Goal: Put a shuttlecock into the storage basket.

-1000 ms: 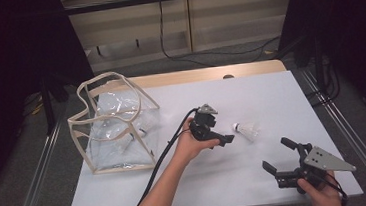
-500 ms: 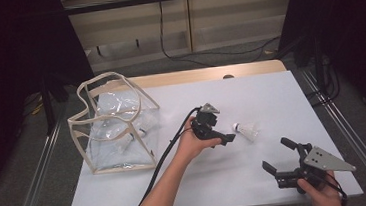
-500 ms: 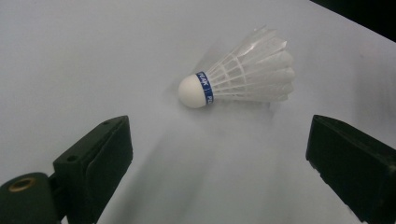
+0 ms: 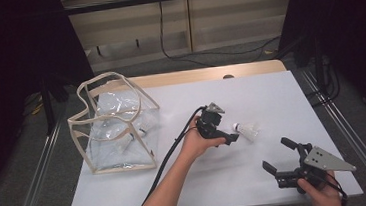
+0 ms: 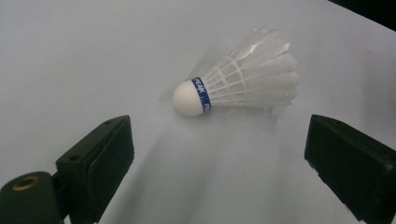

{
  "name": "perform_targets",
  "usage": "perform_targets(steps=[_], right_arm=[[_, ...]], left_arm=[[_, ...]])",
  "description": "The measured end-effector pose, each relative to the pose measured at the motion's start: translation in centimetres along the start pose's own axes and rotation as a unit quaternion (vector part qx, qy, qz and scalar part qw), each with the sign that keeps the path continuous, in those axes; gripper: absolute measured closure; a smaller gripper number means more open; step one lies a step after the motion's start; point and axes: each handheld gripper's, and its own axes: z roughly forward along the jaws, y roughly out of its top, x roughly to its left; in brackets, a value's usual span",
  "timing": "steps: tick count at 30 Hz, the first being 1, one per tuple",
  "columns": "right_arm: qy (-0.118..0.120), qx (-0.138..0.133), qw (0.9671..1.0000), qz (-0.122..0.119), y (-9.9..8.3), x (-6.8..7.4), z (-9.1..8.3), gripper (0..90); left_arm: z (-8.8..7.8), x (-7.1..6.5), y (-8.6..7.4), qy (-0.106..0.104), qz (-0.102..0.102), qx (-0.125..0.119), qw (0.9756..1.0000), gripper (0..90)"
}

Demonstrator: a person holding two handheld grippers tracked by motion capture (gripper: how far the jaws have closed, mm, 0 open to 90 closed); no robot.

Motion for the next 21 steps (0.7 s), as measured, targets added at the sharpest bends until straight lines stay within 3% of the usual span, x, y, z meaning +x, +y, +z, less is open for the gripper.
perform_targets(steps=[21], right_arm=[[0.001, 0.001, 1.0, -0.001, 0.0, -0.1, 0.0, 1.7]], left_arm=[[1.4, 0.1, 0.3, -0.002, 0.02, 0.004, 0.9998, 13.9]])
